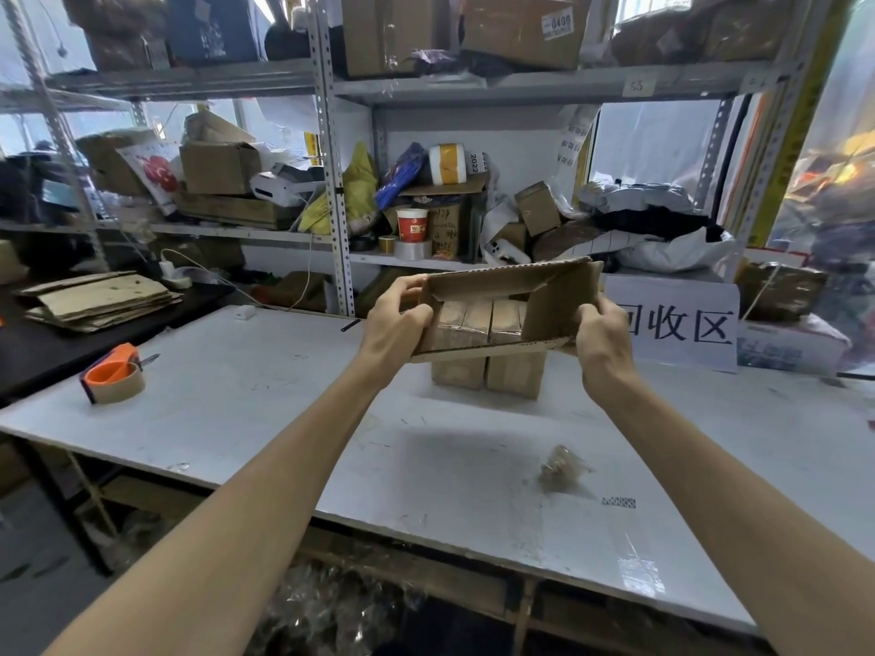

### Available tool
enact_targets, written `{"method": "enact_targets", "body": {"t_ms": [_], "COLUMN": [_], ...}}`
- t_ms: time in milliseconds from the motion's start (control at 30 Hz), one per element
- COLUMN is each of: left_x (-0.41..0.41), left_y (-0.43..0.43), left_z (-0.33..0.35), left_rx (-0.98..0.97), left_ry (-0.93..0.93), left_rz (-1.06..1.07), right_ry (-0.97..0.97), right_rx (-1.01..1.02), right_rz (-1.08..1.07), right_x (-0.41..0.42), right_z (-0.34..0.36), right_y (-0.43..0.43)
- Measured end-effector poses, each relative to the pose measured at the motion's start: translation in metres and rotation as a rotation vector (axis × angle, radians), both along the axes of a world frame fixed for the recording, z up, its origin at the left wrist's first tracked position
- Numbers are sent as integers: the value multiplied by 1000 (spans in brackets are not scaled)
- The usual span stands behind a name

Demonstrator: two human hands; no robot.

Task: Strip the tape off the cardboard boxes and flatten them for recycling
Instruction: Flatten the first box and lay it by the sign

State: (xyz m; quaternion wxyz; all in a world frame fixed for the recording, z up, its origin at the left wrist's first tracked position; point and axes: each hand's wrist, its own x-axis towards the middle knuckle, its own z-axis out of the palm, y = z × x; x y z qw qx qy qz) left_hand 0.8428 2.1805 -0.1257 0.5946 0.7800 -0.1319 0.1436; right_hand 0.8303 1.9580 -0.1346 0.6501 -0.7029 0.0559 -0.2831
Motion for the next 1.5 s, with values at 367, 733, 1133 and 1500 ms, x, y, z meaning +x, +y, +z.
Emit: {"method": "enact_targets", "body": {"t_ms": [367, 733, 1133, 1500], "left_x": [-25, 30, 126, 184], "left_y": [-125, -233, -335, -380], "left_z": [-15, -56, -136, -189], "left_rx": [278, 623, 24, 575], "left_ry": [-91, 247, 431, 330], "left_rz": [-288, -201, -7, -297], "right_ry": [-13, 5, 524, 687], "right_rx": [284, 196, -403, -518], "right_rz": [-89, -198, -313, -305], "right_x": [-6, -33, 29, 101], "right_z": [15, -35, -105, -179], "right_y": [-42, -206, -314, -358]}}
